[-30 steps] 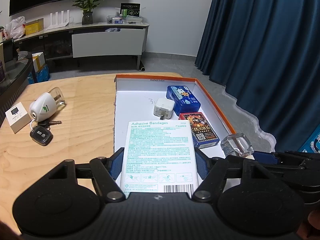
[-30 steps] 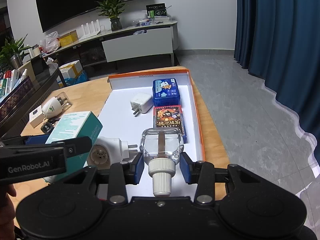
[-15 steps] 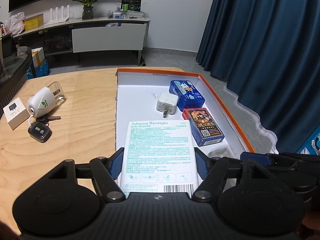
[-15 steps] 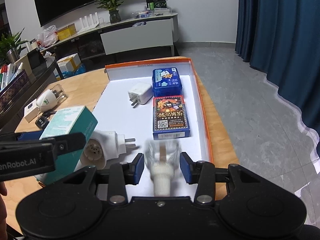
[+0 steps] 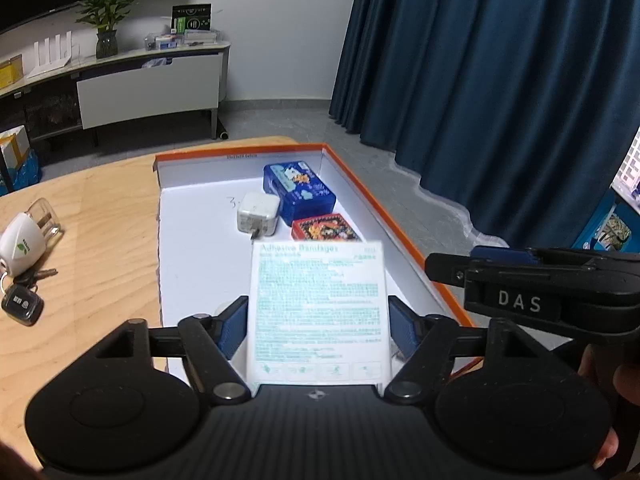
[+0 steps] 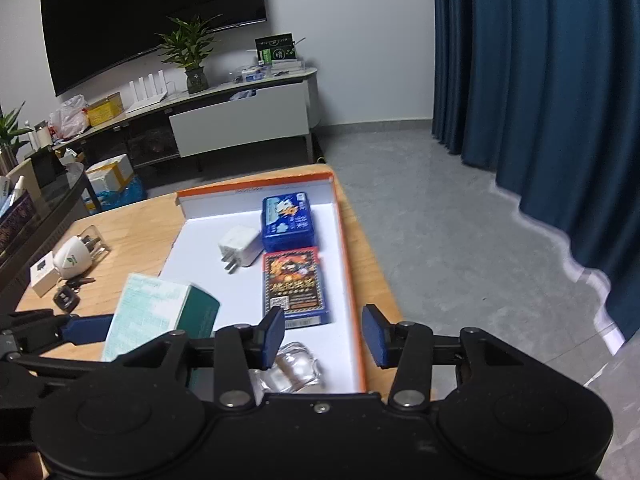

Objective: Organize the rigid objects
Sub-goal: 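Lower and release the bandage box and glass bottle into the box with both grippers, then move both grippers back toward the remaining objects on the table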

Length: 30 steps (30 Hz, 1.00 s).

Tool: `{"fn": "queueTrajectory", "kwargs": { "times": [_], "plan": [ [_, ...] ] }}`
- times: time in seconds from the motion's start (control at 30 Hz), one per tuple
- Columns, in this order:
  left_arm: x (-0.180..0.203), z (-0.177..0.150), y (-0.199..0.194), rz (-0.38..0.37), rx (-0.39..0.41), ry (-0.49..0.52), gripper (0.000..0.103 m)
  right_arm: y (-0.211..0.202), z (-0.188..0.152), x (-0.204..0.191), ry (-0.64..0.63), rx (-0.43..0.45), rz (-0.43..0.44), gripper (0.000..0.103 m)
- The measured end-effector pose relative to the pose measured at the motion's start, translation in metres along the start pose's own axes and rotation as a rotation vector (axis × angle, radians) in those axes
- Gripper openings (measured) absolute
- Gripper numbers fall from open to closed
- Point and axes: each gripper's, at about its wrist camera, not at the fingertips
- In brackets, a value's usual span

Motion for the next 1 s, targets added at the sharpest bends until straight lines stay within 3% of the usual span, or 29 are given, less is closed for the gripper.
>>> {"fn": "queueTrajectory", "kwargs": {
  "times": [0.1,0.27,0.67,1.0],
  "plan": [
    [-0.008,0.001,-0.005,0.009,0.013,-0.027,0.087,-0.006,0.002,0.0,-0.002,0.018,-0.013,0.062],
    [-0.033,0.004,-0.02,0.056,0.049,-0.094,0.092,-0.008,0.006,-0.012,-0.027,0.024,0.015,0.065],
    [-0.121,-0.014,-0.05,0.303,0.032,-0.263,0.092,0.001,0.015,-0.075,-0.14,0.005,0.141,0.068],
    [-0.186,-0.029,-0.073,0.45,0.03,-0.408,0.092,0.015,0.016,-0.127,-0.222,-0.03,0.233,0.069]
  ]
}}
Point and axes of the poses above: each gripper's, at about its wrist camera, not at the fingertips, and y roughly the way its jaws point, x to its right, z to its top, and after that the axes turned 8 degrees about z, right-handed
